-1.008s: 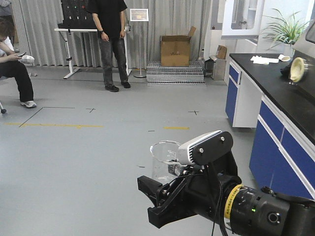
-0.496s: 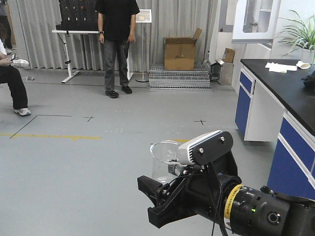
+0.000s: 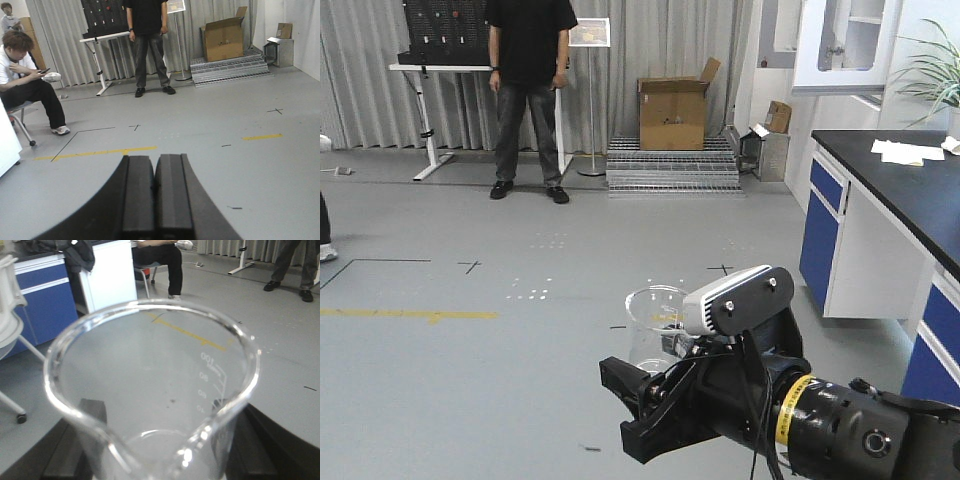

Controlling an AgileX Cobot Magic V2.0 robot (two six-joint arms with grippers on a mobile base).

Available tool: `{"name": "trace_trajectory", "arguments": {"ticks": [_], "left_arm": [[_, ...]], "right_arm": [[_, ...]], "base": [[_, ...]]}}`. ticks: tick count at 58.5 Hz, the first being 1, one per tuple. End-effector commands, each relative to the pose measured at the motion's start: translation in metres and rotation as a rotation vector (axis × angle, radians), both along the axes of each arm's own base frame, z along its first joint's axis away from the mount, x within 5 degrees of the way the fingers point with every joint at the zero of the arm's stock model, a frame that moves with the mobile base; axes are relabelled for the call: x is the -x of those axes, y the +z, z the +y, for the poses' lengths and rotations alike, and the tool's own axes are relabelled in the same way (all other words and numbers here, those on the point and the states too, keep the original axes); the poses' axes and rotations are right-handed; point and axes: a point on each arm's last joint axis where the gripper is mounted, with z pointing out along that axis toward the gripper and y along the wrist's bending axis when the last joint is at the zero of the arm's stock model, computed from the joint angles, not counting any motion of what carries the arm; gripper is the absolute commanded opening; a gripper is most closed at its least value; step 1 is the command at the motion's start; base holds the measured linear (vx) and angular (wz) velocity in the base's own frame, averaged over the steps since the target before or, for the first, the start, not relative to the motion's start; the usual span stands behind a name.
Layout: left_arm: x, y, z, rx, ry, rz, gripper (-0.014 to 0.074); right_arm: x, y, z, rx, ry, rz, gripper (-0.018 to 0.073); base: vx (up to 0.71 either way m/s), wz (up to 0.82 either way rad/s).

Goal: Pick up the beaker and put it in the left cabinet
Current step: 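Drive the base across the room carrying the beaker in the right gripper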

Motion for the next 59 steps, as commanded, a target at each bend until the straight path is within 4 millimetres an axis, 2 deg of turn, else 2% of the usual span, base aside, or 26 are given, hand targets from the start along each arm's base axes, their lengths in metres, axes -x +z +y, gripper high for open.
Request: {"name": "trace_trajectory", "arguments": {"ticks": [1,59], "left_arm": [[0.0017,0.0144,-0.0001,-0.001,-0.002,-0.116,-0.0006],[0.0018,0.0147,-0.0001,-0.001,-0.002,-0.117,-0.0006]], "right_arm": [[0.0043,0.0285,0.0,-0.09,0.032,-0.09,0.0064],[0.0032,0.0266,0.0007,-0.086,0.032,-0.085,0.0064]], "base": [[0.56,-0.07],[0.58,-0.01]]}}
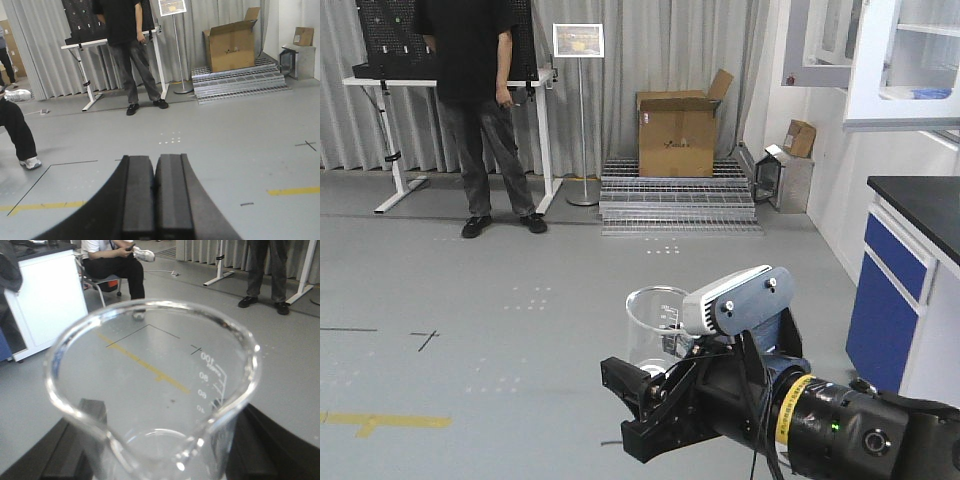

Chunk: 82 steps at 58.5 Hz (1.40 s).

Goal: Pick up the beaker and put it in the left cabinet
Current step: 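Drive the base across the room carrying the beaker in the right gripper, then drive the base toward the open white cabinet with the blue tray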

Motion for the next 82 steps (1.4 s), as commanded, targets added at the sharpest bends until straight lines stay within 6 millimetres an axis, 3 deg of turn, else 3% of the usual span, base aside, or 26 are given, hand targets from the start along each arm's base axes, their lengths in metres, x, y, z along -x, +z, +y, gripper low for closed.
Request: {"name": "trace_trajectory", "arguments": {"ticks": [1,82], "left_arm": [[0.0018,0.0147,-0.0001,-0.001,-0.002,-0.117,-0.0006],[0.0018,0.0147,-0.0001,-0.001,-0.002,-0.117,-0.0006]], "right_arm": [[0.0032,0.0261,0.0009,-0.087,0.034,-0.084,0.0064],[0.0031,0.0254,0.0009,-0.085,0.033,-0.082,0.0064]], "base": [[0.58,-0.01],[0.56,-0.01]]}}
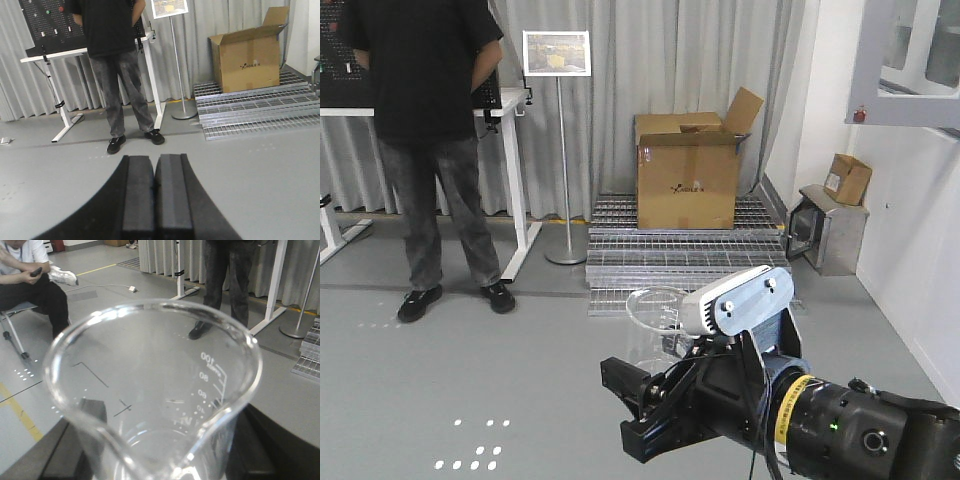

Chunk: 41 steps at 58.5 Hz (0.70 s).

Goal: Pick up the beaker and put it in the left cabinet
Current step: 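Drive the base toward the open white cabinet with the blue tray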

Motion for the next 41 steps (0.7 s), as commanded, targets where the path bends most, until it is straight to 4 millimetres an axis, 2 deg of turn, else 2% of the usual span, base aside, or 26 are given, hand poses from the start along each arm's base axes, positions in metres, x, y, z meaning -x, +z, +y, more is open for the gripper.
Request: {"name": "trace_trajectory", "arguments": {"ticks": [1,41], "left_arm": [[0.0018,0.0147,-0.0001,-0.001,-0.002,-0.117,-0.0006],[0.0018,0.0147,-0.0001,-0.001,-0.002,-0.117,-0.0006]], "right_arm": [[0.0039,0.0267,0.0004,-0.088,0.033,-0.086,0.0064],[0.0039,0.0268,0.0004,-0.088,0.034,-0.086,0.0064]], "base": [[0.57,-0.02],[0.58,-0.03]]}}
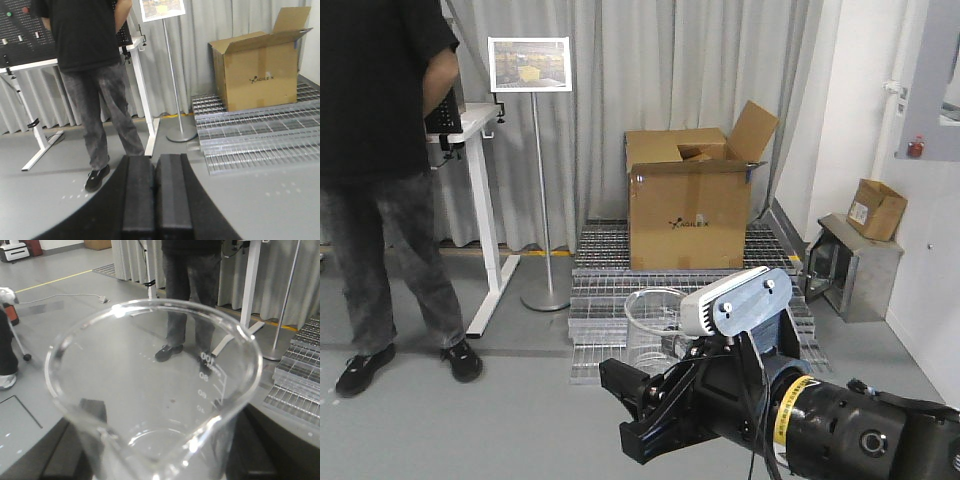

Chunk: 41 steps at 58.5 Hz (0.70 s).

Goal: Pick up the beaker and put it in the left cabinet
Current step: 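Drive the base toward the open white cabinet with the blue tray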

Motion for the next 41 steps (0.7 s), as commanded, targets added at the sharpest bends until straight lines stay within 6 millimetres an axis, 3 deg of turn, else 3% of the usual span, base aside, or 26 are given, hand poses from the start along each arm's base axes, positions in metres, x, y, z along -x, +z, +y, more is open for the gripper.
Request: {"name": "trace_trajectory", "arguments": {"ticks": [1,41], "left_arm": [[0.0018,0.0147,-0.0001,-0.001,-0.002,-0.117,-0.0006],[0.0018,0.0147,-0.0001,-0.001,-0.002,-0.117,-0.0006]], "right_arm": [[0.0039,0.0267,0.0004,-0.087,0.033,-0.086,0.0064],[0.0039,0.0267,0.0004,-0.087,0.033,-0.086,0.0064]], "base": [[0.6,-0.01],[0.58,-0.01]]}}
